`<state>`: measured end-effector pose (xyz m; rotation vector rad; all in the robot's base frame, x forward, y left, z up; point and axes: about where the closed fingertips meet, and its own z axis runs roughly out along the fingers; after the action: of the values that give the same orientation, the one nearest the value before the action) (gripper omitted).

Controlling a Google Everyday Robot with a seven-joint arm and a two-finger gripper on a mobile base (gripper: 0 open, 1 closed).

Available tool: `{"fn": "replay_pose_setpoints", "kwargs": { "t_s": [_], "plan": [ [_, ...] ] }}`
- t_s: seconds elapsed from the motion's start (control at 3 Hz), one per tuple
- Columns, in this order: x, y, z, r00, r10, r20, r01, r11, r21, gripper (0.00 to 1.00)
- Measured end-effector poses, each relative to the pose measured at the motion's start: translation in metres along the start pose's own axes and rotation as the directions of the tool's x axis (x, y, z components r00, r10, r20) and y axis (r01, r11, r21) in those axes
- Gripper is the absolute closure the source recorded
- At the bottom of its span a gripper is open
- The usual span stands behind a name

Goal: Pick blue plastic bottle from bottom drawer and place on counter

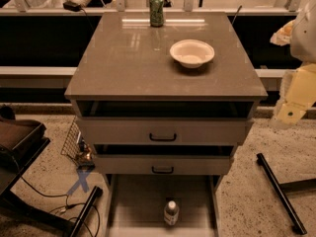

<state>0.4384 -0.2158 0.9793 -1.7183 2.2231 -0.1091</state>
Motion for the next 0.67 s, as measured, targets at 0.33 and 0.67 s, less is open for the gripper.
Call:
{"fn": "replay_pose_setpoints", "kwargs": {
  "t_s": [0.33,0.67],
  "plan": [
    [0.0,0.0,0.0,1.0,0.0,0.0,0.0,1.0,0.0,0.0],
    [0.0,0.001,0.015,0.999,0.017,0.052,-0.017,0.9998,-0.006,0.0]
  ]
}}
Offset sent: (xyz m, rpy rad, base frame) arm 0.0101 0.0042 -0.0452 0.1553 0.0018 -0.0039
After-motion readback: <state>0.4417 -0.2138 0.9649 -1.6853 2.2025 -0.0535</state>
